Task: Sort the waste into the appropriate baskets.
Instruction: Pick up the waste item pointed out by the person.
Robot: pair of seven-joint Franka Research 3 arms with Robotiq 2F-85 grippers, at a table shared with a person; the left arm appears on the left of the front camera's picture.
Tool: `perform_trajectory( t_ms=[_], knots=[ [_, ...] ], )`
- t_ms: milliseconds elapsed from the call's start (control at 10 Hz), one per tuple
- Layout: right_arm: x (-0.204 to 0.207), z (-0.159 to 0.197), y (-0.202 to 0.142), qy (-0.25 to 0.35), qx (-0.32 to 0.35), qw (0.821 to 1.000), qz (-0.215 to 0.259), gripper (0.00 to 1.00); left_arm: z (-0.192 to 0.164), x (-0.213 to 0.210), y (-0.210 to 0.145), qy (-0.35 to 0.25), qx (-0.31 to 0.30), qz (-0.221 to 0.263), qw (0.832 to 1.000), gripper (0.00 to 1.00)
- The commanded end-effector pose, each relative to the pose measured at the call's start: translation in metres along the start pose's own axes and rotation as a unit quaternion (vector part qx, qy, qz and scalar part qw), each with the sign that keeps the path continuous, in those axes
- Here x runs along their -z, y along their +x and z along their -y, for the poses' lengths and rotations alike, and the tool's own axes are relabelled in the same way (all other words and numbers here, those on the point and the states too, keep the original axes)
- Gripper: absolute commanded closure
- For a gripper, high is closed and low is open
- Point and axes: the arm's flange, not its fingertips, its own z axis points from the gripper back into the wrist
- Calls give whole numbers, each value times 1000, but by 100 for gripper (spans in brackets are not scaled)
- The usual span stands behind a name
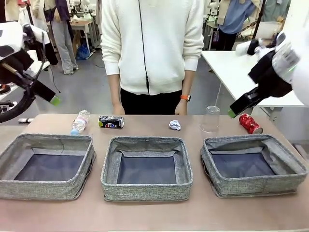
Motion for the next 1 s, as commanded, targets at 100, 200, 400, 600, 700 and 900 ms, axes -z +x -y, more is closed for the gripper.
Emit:
perform_trajectory(
  t_ms=[100,200,400,600,700,900],
  knots=[
    [-38,75,-75,312,197,924,98,0,-108,-47,-50,-280,-179,-28,943,0],
    [-43,112,-112,365,267,881,136,0,-159,-46,-97,-379,-271,25,885,0],
    [-47,184,-174,391,387,809,207,0,-198,-34,-162,-454,-372,149,796,0],
    [-38,234,-212,399,449,762,240,0,-232,-12,-227,-471,-462,218,720,0],
    [-28,243,-217,386,480,748,249,0,-237,0,-250,-475,-507,278,663,0],
    [-54,252,-241,381,446,781,213,0,-229,-14,-256,-439,-406,160,785,0]
  ],
)
